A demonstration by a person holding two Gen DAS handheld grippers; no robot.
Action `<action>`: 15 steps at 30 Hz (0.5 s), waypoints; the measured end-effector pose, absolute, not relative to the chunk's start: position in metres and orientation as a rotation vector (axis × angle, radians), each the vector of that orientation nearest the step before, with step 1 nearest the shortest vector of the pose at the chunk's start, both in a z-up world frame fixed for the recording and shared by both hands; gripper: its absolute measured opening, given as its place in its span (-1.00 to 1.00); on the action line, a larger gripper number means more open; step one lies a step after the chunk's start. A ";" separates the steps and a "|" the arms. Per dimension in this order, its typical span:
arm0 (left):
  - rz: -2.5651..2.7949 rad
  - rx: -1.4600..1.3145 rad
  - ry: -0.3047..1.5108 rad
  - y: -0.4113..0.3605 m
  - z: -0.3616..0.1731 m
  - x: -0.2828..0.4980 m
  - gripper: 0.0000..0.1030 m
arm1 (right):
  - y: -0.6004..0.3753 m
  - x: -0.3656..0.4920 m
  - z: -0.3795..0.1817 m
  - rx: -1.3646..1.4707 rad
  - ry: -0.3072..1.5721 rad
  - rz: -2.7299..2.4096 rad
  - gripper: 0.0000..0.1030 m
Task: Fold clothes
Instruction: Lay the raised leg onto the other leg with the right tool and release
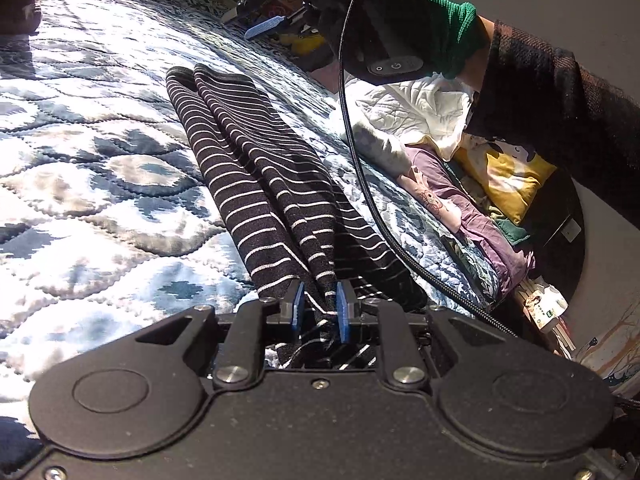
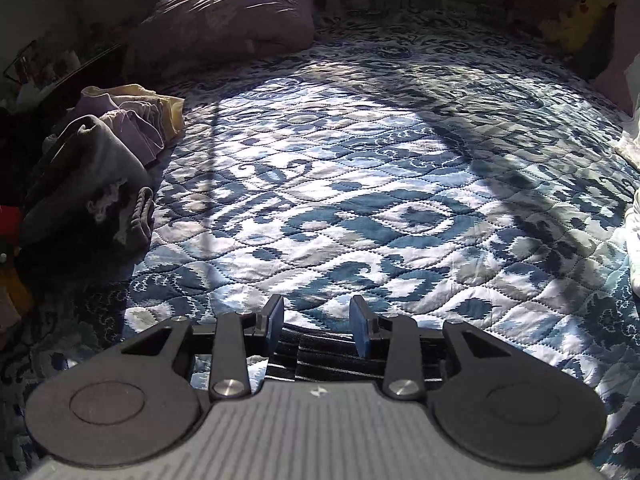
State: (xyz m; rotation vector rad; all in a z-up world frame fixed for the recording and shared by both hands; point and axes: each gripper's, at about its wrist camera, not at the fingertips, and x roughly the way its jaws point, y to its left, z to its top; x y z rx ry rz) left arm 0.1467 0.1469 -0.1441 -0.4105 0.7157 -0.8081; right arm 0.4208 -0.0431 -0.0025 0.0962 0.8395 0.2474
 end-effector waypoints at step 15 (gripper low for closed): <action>-0.582 -0.683 0.623 0.164 -0.119 0.218 -0.12 | -0.125 0.183 -0.041 -0.020 0.631 0.287 -0.13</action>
